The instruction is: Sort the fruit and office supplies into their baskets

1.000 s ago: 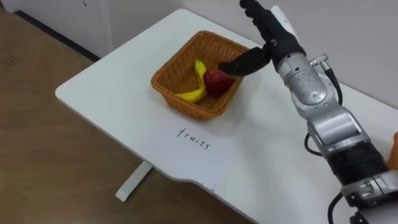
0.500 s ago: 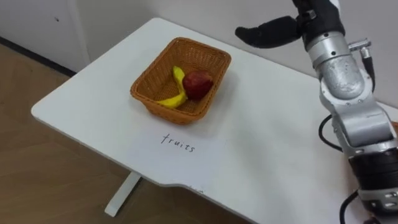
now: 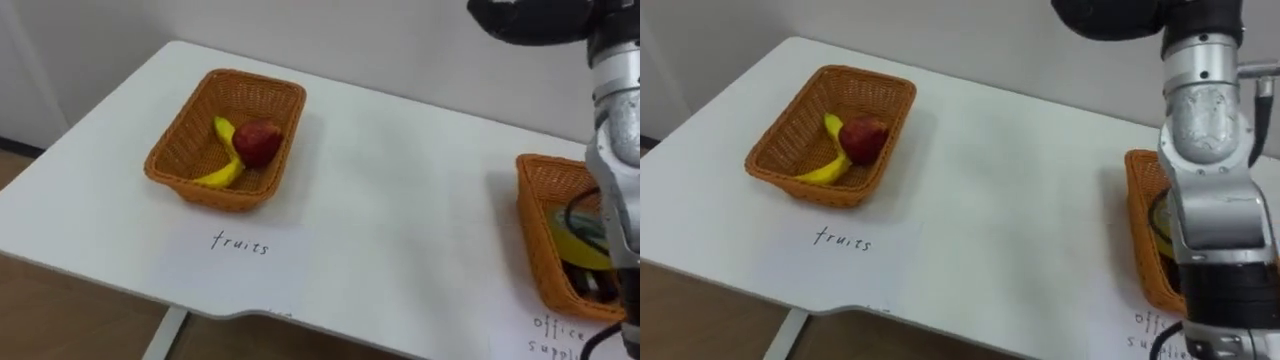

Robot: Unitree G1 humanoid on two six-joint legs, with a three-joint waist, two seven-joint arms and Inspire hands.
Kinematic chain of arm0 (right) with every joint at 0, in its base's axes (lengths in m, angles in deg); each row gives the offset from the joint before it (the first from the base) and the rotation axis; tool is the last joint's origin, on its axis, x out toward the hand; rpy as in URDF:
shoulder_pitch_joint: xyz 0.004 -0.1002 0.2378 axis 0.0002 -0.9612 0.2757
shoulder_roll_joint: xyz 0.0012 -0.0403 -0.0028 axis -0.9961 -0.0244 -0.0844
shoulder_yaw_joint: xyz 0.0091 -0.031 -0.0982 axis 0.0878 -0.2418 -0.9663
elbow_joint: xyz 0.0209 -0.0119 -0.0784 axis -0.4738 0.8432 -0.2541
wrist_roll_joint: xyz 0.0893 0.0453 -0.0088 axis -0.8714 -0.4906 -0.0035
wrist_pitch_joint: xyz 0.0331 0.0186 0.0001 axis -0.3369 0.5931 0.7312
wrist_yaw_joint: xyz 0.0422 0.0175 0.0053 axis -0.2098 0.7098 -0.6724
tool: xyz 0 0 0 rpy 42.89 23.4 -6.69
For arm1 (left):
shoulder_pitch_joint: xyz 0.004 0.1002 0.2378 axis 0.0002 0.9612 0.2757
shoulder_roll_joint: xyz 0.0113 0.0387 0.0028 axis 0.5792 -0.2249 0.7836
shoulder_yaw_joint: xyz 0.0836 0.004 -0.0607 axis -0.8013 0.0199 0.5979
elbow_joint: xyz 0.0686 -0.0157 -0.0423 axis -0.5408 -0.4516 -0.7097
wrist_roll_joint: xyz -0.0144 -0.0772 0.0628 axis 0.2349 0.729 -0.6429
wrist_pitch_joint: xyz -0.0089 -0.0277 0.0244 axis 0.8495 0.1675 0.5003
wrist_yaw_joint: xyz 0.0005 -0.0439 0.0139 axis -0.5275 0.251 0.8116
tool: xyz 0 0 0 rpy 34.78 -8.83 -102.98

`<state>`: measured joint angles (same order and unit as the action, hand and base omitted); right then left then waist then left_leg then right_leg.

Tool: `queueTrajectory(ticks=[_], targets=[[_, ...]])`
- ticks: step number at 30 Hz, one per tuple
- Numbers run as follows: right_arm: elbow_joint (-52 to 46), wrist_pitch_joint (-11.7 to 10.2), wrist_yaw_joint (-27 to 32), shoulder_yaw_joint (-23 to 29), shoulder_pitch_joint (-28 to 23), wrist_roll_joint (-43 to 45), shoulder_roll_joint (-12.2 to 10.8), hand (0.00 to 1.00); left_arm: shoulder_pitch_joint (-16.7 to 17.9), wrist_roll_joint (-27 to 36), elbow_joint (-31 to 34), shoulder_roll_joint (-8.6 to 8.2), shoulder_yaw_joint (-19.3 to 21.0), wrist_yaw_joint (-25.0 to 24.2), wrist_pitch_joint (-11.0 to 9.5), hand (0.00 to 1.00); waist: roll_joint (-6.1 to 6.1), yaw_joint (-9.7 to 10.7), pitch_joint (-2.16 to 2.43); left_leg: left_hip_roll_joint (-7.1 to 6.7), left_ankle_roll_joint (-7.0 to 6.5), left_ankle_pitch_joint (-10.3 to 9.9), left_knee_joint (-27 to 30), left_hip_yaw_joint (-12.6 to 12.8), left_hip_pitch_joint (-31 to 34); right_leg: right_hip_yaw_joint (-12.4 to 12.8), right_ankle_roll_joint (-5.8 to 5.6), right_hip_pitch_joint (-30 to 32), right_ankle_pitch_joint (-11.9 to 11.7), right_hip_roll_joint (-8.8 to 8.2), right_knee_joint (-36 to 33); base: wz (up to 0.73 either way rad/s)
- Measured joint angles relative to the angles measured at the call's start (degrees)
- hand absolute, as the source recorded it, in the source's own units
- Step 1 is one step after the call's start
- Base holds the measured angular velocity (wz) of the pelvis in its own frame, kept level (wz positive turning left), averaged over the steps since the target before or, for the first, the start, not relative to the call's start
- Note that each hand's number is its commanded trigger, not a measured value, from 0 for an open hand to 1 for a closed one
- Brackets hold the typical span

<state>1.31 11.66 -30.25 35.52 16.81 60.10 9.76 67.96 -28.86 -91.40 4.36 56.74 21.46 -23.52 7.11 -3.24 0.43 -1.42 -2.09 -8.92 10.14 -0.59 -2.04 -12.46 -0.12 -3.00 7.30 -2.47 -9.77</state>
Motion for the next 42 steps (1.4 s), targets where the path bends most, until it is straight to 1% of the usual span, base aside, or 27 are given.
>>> queueTrajectory(ticks=[2, 3, 4, 5, 7, 8, 9, 10, 11, 15, 17, 19, 21, 22, 23, 25, 26, 28, 30, 32, 33, 34, 35, 36, 38, 40, 42], targets=[[0.0, 0.0, 0.5, 2.4, -3.0, -0.7, 1.5, 0.0, 0.0, 0.0, 0.1, 0.14, 0.2, 0.1, -0.4, 0.0, 0.13, 1.0, -0.11, -0.02, -0.09, -0.3, 0.0, 0.4, 0.0, 0.8, -0.11, 0.2, 0.0, 0.03, 0.1, -0.11], [0.0, 0.0, 0.8, 3.0, -3.7, -0.7, 1.5, 0.0, 0.0, 0.0, 0.1, 0.14, 0.3, 0.2, -0.4, 0.0, 0.15, 1.3, -0.13, -0.03, -0.11, -0.3, -0.1, 0.5, -0.1, 0.9, -0.14, 0.2, 0.0, 0.02, 0.1, -0.18], [-0.2, 0.0, 1.5, 4.2, -5.0, -0.9, 1.5, 0.0, 0.0, 0.0, 0.1, 0.12, 0.3, 0.2, -0.5, 0.0, 0.13, 1.5, -0.13, 0.05, -0.12, -0.3, -0.6, 1.2, -0.3, 1.4, -0.17, 0.5, 0.0, 0.09, 0.0, -0.26], [-0.4, 0.0, 2.1, 5.5, -6.3, -1.7, 1.5, 0.0, 0.0, 0.0, 0.0, 0.02, 0.5, 0.4, -0.6, 0.0, 0.13, 1.6, -0.12, 0.25, -0.17, -0.3, -0.6, 1.9, -0.6, 1.5, -0.16, 0.7, -0.1, 0.14, 0.0, -0.27], [-0.8, 0.0, 3.3, 7.7, -7.8, -2.9, 1.5, 0.0, 0.1, 0.0, -0.3, -0.02, 0.8, 0.5, -1.1, 0.0, 0.17, 2.2, -0.08, 0.66, -0.19, -0.4, -0.8, 2.3, -0.6, 1.7, -0.13, 1.0, -0.2, 0.18, -0.2, -0.15], [-1.0, 0.0, 4.6, 8.5, -7.8, -3.9, 1.6, 0.0, 0.1, 0.0, -0.4, -0.02, 1.1, 0.5, -1.6, 0.0, -0.03, 2.9, -0.21, 0.69, -0.18, -0.4, -1.0, 2.5, -0.8, 2.0, -0.12, 1.1, -0.2, 0.27, -0.2, -0.1], [-1.3, 0.0, 5.1, 9.0, -7.8, -4.8, 1.6, 0.0, 0.2, 0.0, -0.4, 0.0, 1.3, 0.5, -1.7, 0.0, -0.19, 3.1, -0.32, 0.7, -0.15, -0.4, -1.2, 2.7, -0.9, 2.2, -0.11, 1.1, -0.2, 0.35, -0.2, -0.18], [-1.4, -0.6, 6.1, 9.9, -7.8, -5.4, 1.7, 0.0, 0.5, 0.0, -0.4, 0.0, 1.5, 0.6, -1.9, 0.0, -0.45, 3.7, -0.5, 0.72, -0.09, -0.5, -1.6, 3.1, -1.4, 2.9, -0.07, 1.0, -0.2, 0.57, -0.2, -0.16], [-1.5, -1.1, 7.0, 10.8, -8.1, -6.4, 1.7, 0.0, 1.0, 0.0, -0.4, -0.05, 1.7, 1.1, -2.1, 0.0, -0.67, 4.6, -0.41, 0.72, -0.02, -0.7, -1.5, 3.2, -1.4, 2.9, -0.05, 1.0, -0.2, 0.67, -0.1, -0.13], [-2.8, -1.8, 10.5, 14.1, -11.5, -8.7, 1.7, 0.0, 1.4, 0.0, -0.4, -0.16, 1.9, 1.8, -2.1, 0.0, -0.91, 6.0, -0.32, 1.01, 0.18, -1.1, -1.5, 3.6, -1.5, 3.0, -0.04, 1.0, -0.2, 0.98, 0.0, -0.07], [-2.8, -2.2, 12.8, 15.9, -14.2, -9.9, 1.7, 0.0, 1.6, -0.1, -0.4, -0.41, 2.0, 2.7, -2.1, 0.0, -0.94, 6.7, -0.31, 1.14, 0.23, -1.2, -1.5, 4.0, -1.6, 3.1, 0.0, 1.1, -0.2, 1.12, 0.0, -0.07], [-2.8, -2.6, 14.5, 18.0, -16.6, -12.4, 1.7, 0.0, 1.6, 0.0, -0.4, -0.54, 2.3, 2.9, -2.5, 0.0, -0.98, 7.1, -0.27, 1.12, 0.23, -1.2, -1.6, 4.0, -1.7, 3.2, 0.0, 1.0, -0.2, 1.13, 0.0, -0.02], [-2.6, -2.7, 16.6, 19.3, -18.2, -14.6, 1.6, 0.0, 1.8, 0.0, -0.4, -0.54, 2.4, 3.2, -2.7, 0.0, -1.07, 7.5, -0.25, 1.17, 0.21, -1.2, -1.9, 4.6, -1.8, 3.9, 0.01, 1.1, -0.3, 1.25, 0.0, -0.12], [-2.4, -2.8, 18.0, 19.9, -19.0, -15.8, 1.6, 0.0, 1.9, 0.1, -0.4, -0.56, 2.3, 3.8, -2.7, 0.0, -1.14, 8.0, -0.29, 1.27, 0.22, -1.3, -1.9, 4.8, -1.8, 4.5, 0.05, 1.1, -0.3, 1.38, 0.0, -0.13], [-2.3, -2.9, 19.0, 20.9, -20.3, -17.4, 1.5, 0.0, 1.9, 0.1, -0.4, -0.57, 2.3, 4.3, -2.7, 0.0, -1.14, 8.2, -0.29, 1.65, 0.24, -1.4, -1.8, 5.2, -1.8, 4.7, 0.07, 1.1, -0.3, 1.44, 0.1, -0.11], [-1.6, -3.5, 21.3, 22.0, -22.5, -19.5, 1.4, 0.0, 1.9, 0.1, -0.4, -0.57, 2.4, 5.0, -2.7, 0.0, -1.08, 8.3, -0.27, 1.58, 0.35, -1.5, -1.7, 5.6, -2.0, 5.2, 0.08, 1.0, -0.3, 1.61, 0.1, -0.14], [-1.0, -3.6, 22.8, 22.7, -23.8, -20.5, 1.0, 0.0, 1.6, 0.1, -0.3, -0.57, 2.5, 5.2, -2.7, 0.0, -1.13, 8.3, -0.29, 1.53, 0.4, -1.6, -1.6, 6.0, -2.2, 5.9, 0.11, 1.0, -0.3, 1.79, 0.2, -0.19], [0.8, -4.1, 24.4, 23.6, -25.5, -21.6, 0.3, 0.0, 1.8, 0.1, -0.3, -0.67, 2.6, 5.5, -2.7, 0.0, -1.26, 8.5, -0.32, 1.56, 0.44, -1.6, -1.6, 6.2, -2.4, 6.3, 0.19, 1.0, -0.2, 1.9, 0.2, -0.13], [3.0, -4.1, 25.9, 24.1, -26.3, -23.3, -1.0, 0.0, 1.9, 0.1, -0.3, -0.84, 2.5, 6.1, -2.7, 0.0, -1.52, 8.9, -0.29, 1.61, 0.44, -1.6, -1.7, 6.6, -2.7, 6.7, 0.22, 0.9, -0.2, 1.98, 0.1, -0.09], [5.3, -4.2, 28.1, 25.4, -27.9, -23.9, -3.8, 0.0, 1.8, 0.1, 0.2, -1.3, 2.6, 6.7, -2.7, 0.0, -1.8, 9.2, -0.34, 1.6, 0.44, -1.6, -1.8, 6.8, -2.8, 7.0, 0.24, 1.0, -0.2, 2.03, 0.0, -0.07], [5.8, -4.2, 28.8, 25.6, -28.4, -24.3, -4.2, 0.0, 1.8, 0.0, 0.3, -1.46, 2.5, 6.7, -2.7, 0.0, -2.2, 9.4, -0.32, 1.6, 0.43, -1.6, -1.8, 6.9, -2.8, 7.2, 0.23, 1.0, -0.2, 2.05, 0.0, -0.05], [7.4, -4.7, 29.7, 25.6, -29.6, -25.2, -4.7, 0.0, 1.9, -0.1, 0.2, -1.68, 2.5, 6.7, -2.7, 0.0, -2.26, 9.4, -0.39, 1.58, 0.4, -1.6, -1.8, 7.0, -2.8, 7.4, 0.2, 1.0, -0.2, 2.05, 0.1, -0.04], [9.2, -4.8, 30.5, 25.7, -30.2, -25.9, -5.5, 0.0, 1.8, -0.1, 0.3, -1.73, 2.5, 6.7, -2.7, 0.0, -2.67, 9.5, -0.37, 1.58, 0.4, -1.6, -1.9, 7.0, -2.8, 7.5, 0.18, 1.1, -0.2, 2.07, 0.1, -0.03], [10.2, -4.9, 31.0, 25.8, -30.2, -26.7, -5.9, 0.0, 1.8, -0.1, 0.3, -1.75, 2.6, 6.7, -2.7, 0.0, -2.87, 9.5, -0.34, 1.58, 0.4, -1.7, -1.9, 7.0, -2.8, 7.5, 0.17, 1.1, -0.2, 2.07, 0.1, 0.0], [13.7, -5.9, 32.7, 26.1, -30.4, -30.2, -7.3, 0.0, 1.9, 0.1, 1.4, -1.86, 2.6, 6.7, -2.7, 0.0, -3.75, 10.1, -0.36, 1.58, 0.4, -1.7, -1.9, 7.3, -2.7, 7.7, 0.19, 1.9, 0.0, 2.07, 0.1, -0.05], [16.3, -6.2, 33.7, 26.0, -30.4, -32.9, -8.2, 0.0, 1.9, 0.6, 1.7, -1.89, 2.7, 6.7, -2.9, 0.0, -4.04, 10.6, -0.37, 1.65, 0.43, -1.6, -2.0, 7.4, -2.7, 7.7, 0.26, 2.0, 0.2, 2.12, 0.0, -0.02], [20.0, -6.6, 33.8, 26.0, -30.4, -35.6, -8.3, 0.0, 1.8, 1.1, 1.9, -1.92, 2.7, 6.7, -3.1, 0.0, -4.12, 10.8, -0.36, 1.7, 0.46, -1.6, -2.2, 7.4, -2.8, 7.7, 0.3, 2.0, 0.2, 2.17, 0.0, 0.0]])
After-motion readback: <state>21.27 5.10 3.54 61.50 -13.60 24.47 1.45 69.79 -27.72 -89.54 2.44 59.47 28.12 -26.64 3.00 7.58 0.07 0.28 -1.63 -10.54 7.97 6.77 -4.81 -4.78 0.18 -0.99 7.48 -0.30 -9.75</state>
